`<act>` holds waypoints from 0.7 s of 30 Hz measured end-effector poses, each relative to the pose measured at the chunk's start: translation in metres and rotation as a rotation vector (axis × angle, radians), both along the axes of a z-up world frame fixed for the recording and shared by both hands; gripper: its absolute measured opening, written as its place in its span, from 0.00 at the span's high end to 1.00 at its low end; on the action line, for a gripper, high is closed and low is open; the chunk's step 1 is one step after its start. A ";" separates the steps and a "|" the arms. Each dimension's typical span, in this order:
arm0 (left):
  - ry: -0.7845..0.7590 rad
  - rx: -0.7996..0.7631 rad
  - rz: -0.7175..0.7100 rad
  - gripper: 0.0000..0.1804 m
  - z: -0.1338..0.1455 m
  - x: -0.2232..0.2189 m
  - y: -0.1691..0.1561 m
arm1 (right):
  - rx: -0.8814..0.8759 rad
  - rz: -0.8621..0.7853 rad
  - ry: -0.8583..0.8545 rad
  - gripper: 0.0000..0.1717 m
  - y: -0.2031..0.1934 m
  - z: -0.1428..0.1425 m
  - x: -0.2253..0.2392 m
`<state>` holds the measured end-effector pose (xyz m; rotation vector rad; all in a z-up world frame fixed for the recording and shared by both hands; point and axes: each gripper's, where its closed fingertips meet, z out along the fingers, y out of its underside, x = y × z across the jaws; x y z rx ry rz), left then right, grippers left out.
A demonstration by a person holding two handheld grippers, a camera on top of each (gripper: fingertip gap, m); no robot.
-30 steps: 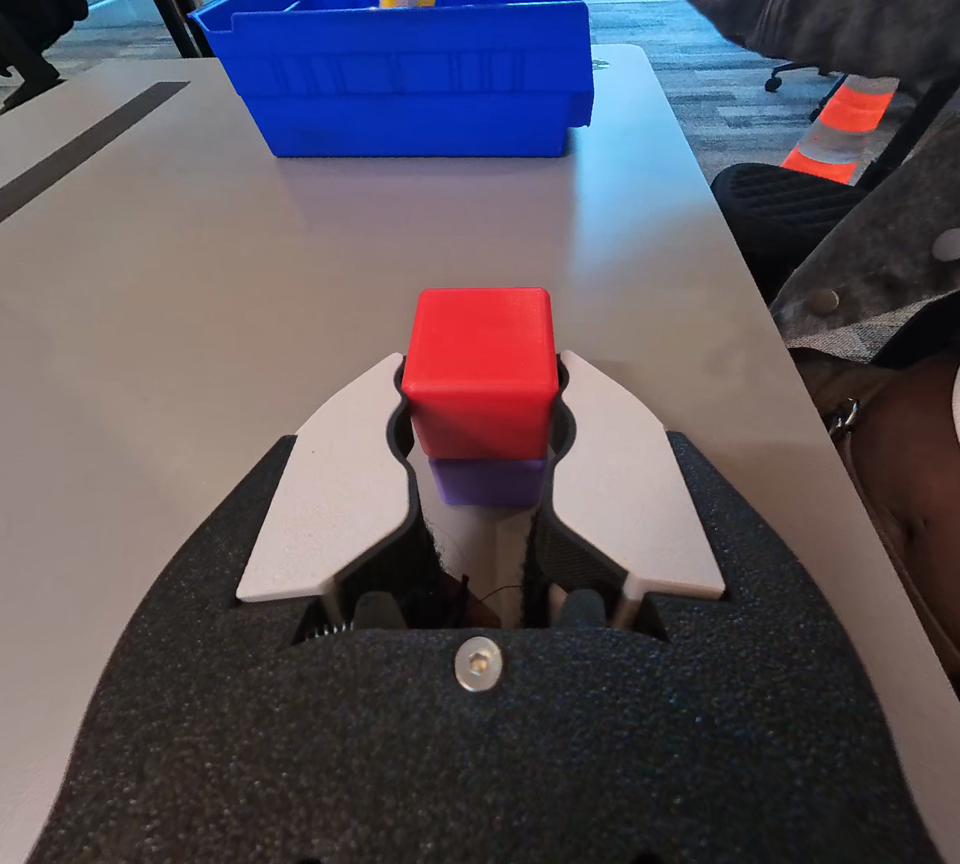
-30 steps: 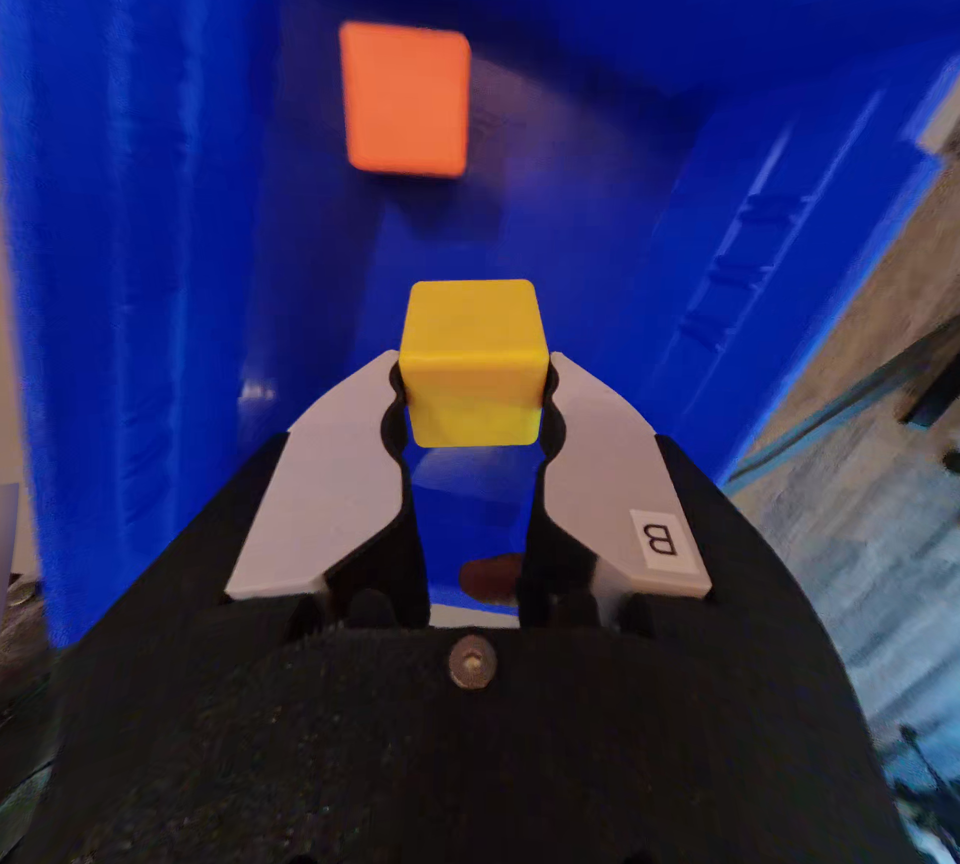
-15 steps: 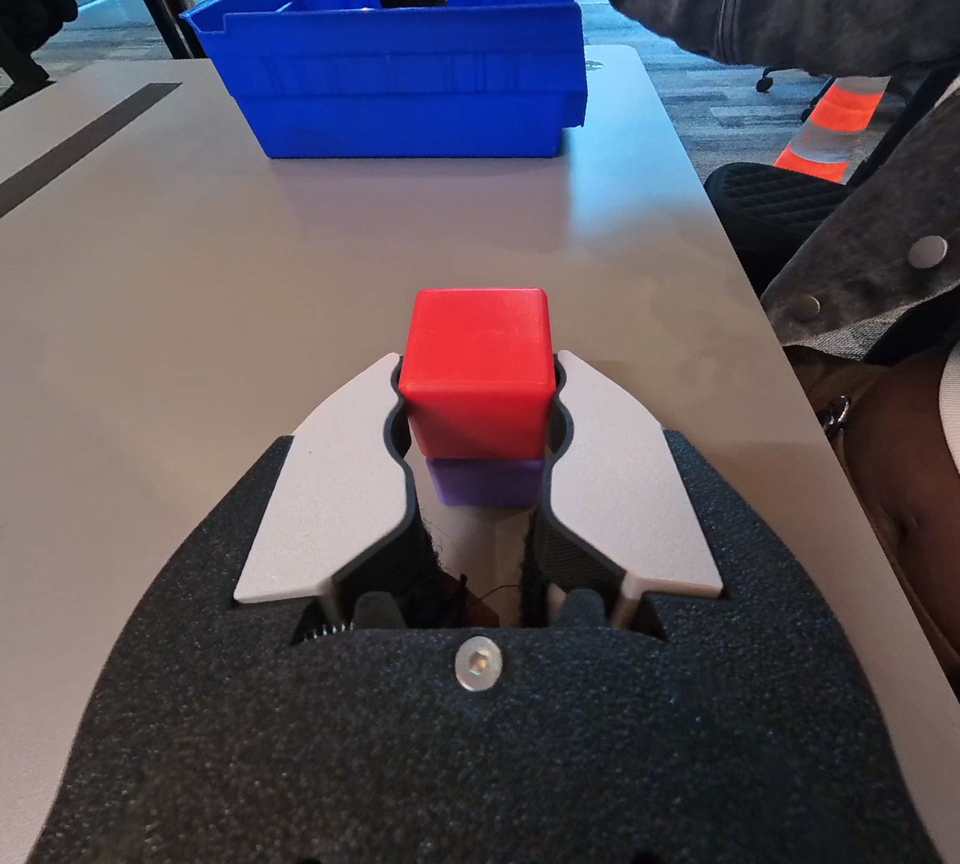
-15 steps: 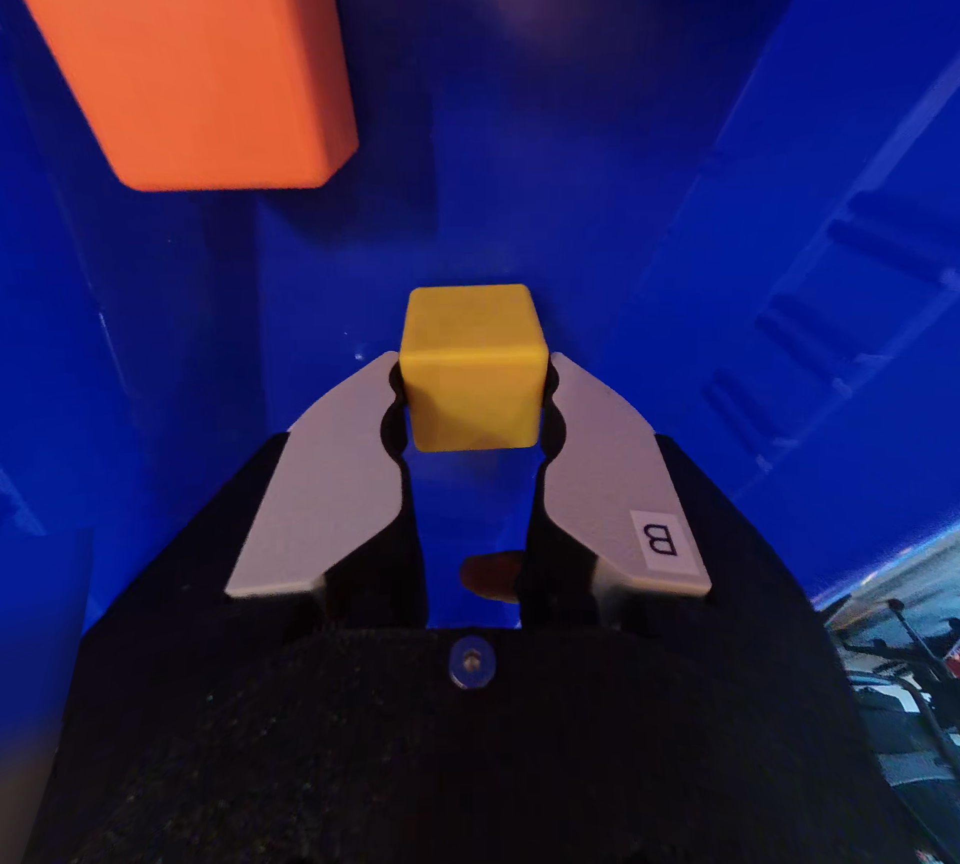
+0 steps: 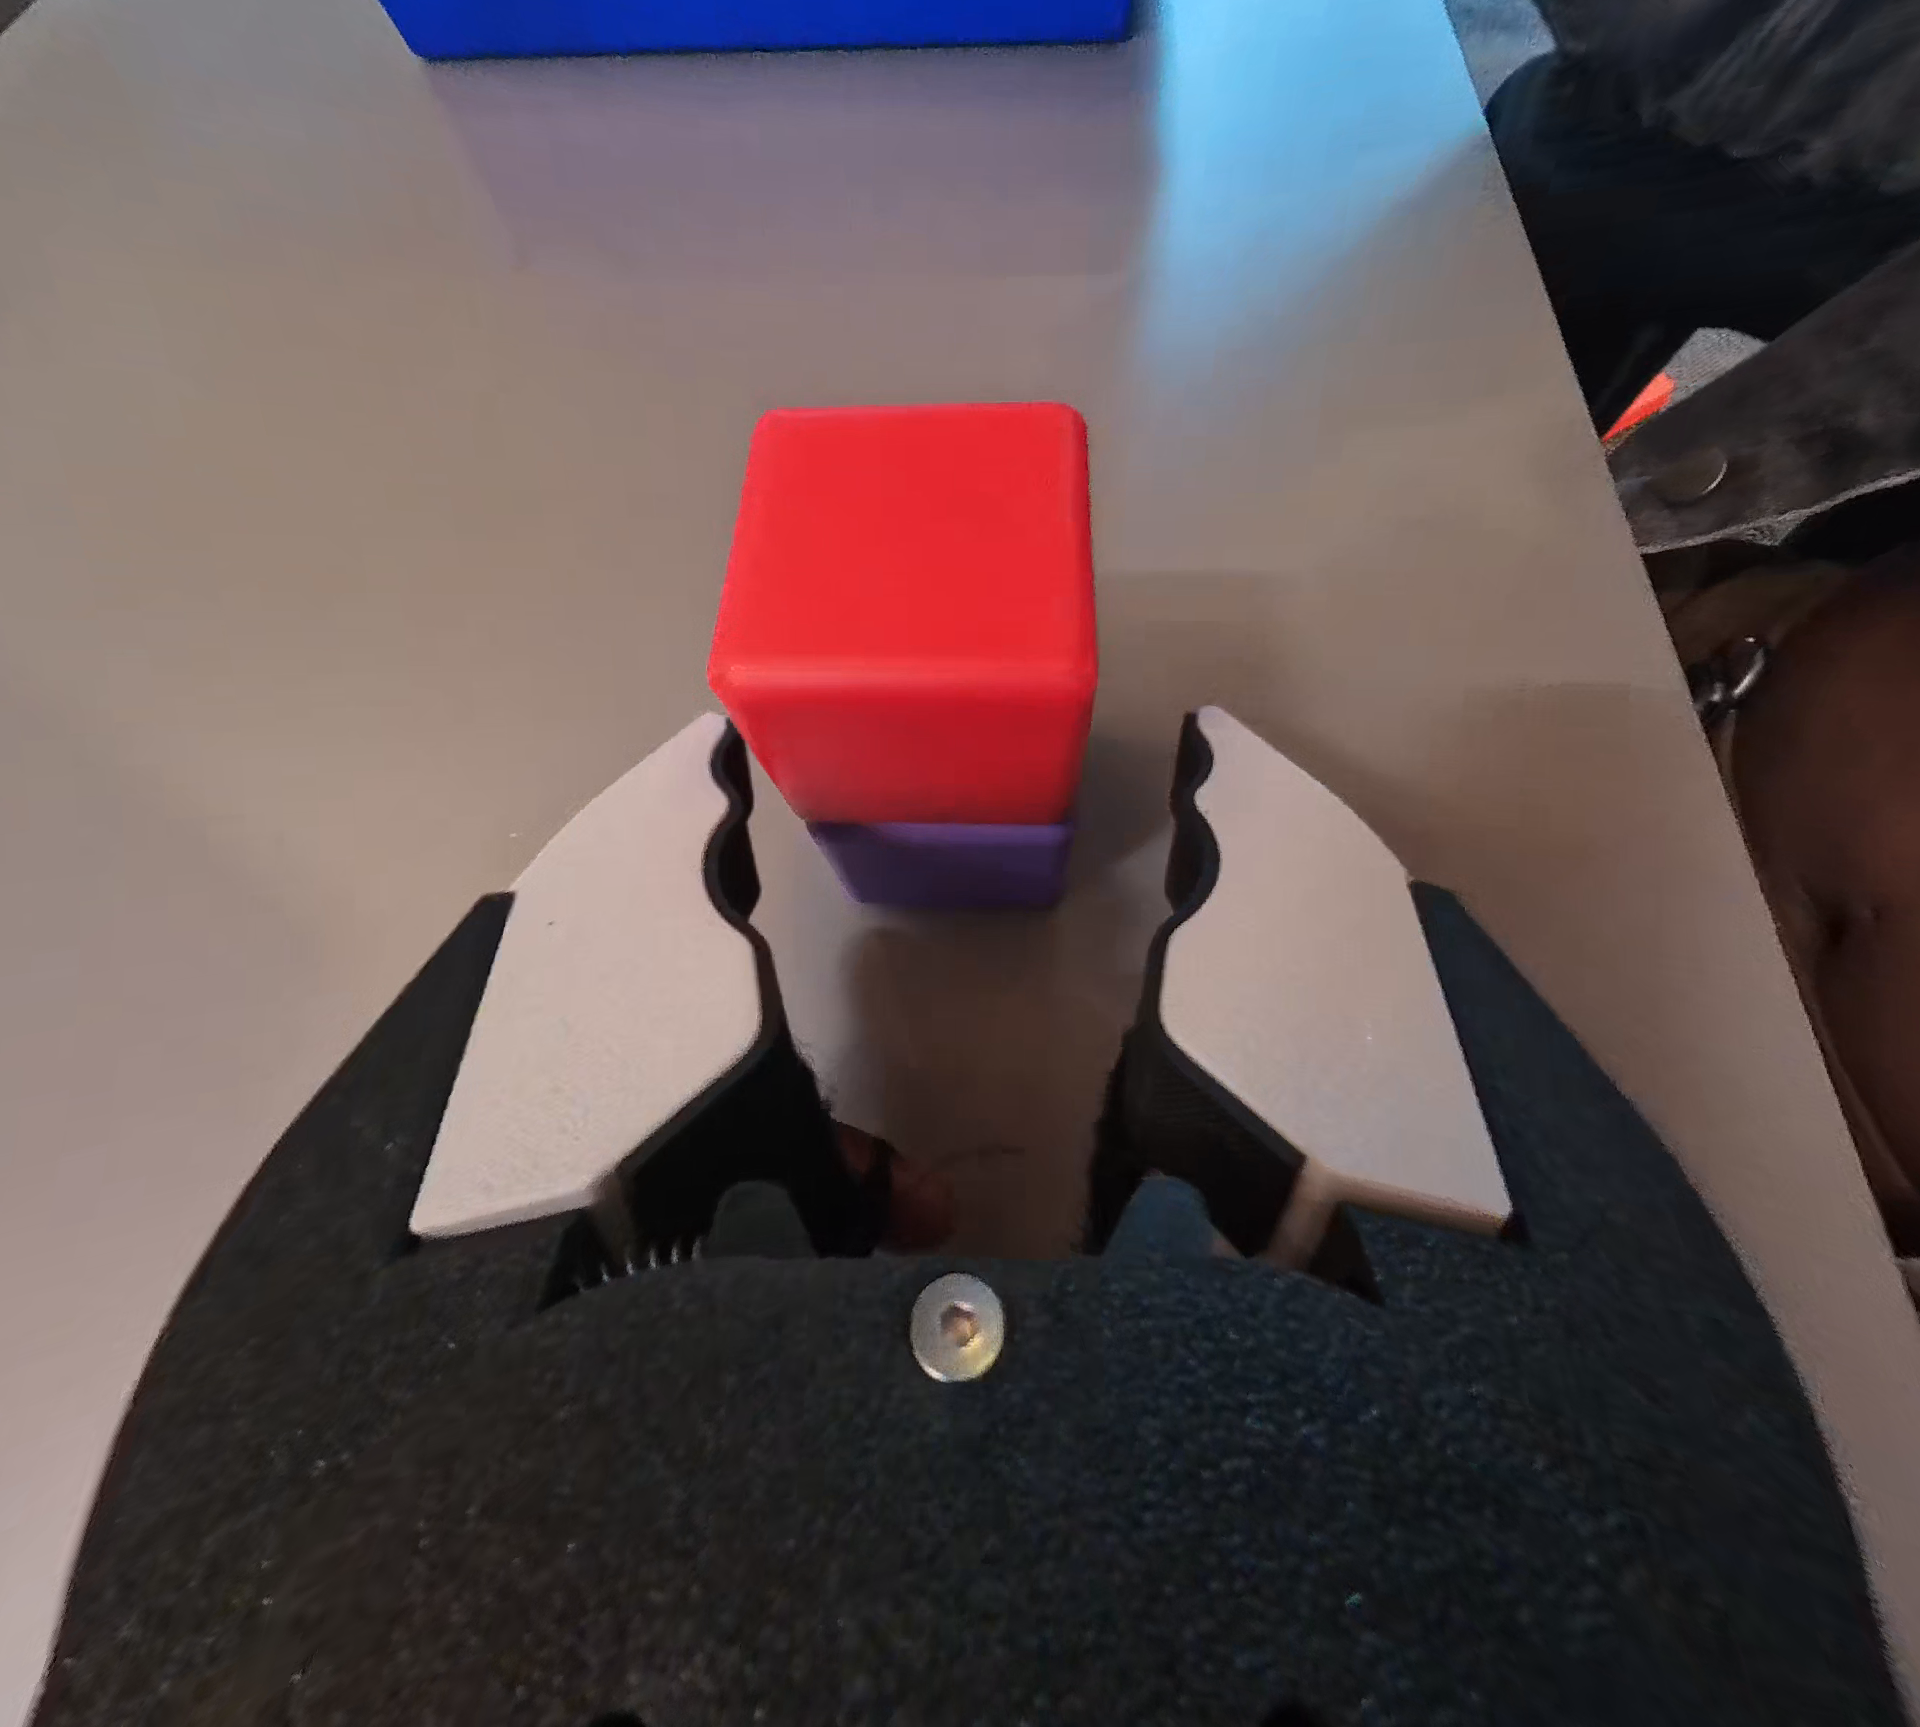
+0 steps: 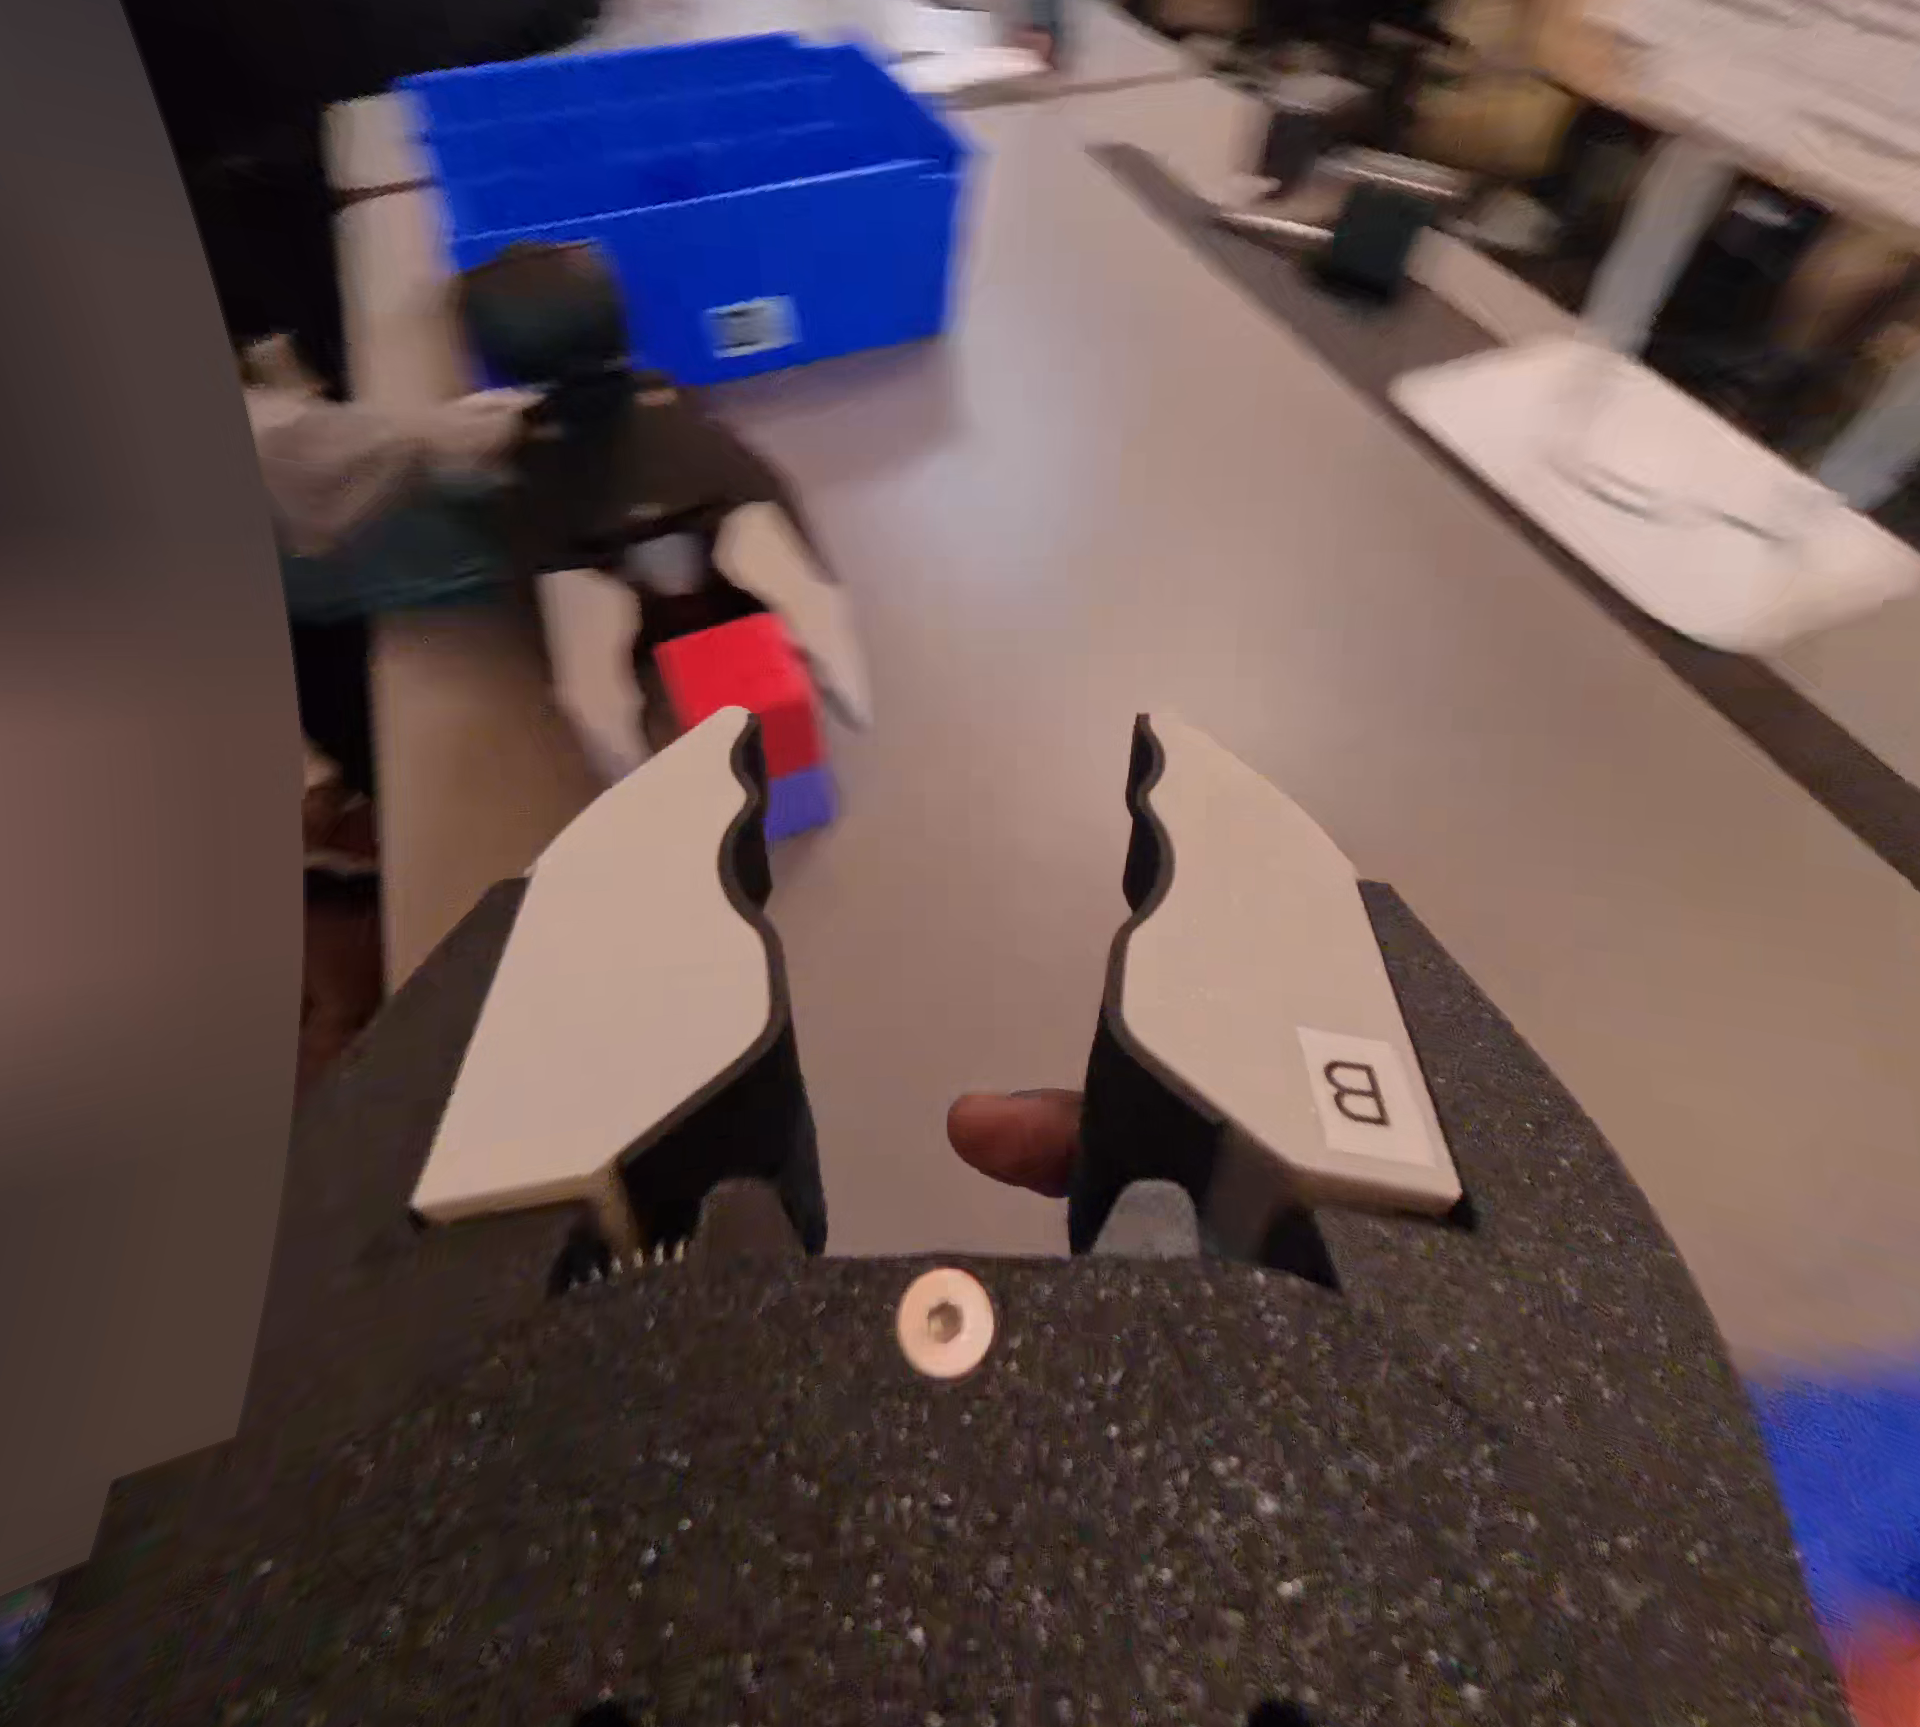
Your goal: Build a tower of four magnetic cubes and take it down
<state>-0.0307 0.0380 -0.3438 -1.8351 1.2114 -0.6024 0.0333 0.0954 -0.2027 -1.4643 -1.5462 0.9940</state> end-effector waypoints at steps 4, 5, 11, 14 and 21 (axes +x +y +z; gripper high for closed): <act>0.037 -0.036 -0.005 0.59 -0.007 0.001 -0.001 | -0.035 0.246 -0.058 0.57 -0.046 -0.064 -0.047; 0.049 -0.038 -0.012 0.59 -0.009 0.001 -0.001 | -0.050 0.262 -0.058 0.57 -0.048 -0.074 -0.054; 0.054 -0.051 -0.013 0.60 -0.011 0.002 -0.001 | -0.134 0.311 0.061 0.64 -0.056 -0.087 -0.074; 0.063 -0.073 0.000 0.62 -0.013 0.001 0.000 | -0.122 0.335 0.045 0.64 -0.063 -0.099 -0.079; 0.096 -0.072 0.016 0.71 -0.018 0.001 0.002 | -0.064 0.338 0.032 0.71 -0.067 -0.106 -0.083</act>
